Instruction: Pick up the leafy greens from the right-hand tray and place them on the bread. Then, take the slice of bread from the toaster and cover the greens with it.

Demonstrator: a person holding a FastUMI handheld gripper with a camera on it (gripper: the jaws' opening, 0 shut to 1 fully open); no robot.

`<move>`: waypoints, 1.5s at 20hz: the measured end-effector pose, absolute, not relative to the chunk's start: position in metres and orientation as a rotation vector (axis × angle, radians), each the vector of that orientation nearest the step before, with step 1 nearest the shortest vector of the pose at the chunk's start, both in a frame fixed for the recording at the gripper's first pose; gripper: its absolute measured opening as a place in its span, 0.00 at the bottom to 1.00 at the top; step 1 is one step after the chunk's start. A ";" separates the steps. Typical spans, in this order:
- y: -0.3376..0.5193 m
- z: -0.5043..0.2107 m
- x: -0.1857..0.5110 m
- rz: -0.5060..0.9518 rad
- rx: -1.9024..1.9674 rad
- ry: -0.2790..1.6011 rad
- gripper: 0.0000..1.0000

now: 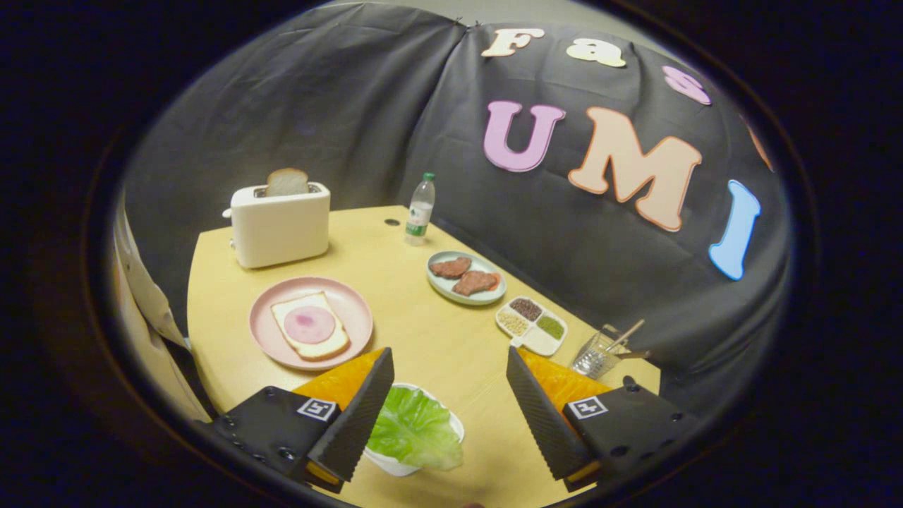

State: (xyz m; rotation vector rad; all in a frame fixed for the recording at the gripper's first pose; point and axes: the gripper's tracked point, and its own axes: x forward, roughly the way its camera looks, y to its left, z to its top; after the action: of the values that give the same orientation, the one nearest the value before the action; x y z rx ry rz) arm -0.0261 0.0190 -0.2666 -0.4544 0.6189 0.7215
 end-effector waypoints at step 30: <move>-0.011 -0.418 -0.083 0.851 -0.508 1.200 1.00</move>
State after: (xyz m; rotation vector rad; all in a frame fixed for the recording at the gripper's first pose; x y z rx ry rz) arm -0.0834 -0.0106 -0.4178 -0.5081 1.2002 0.8513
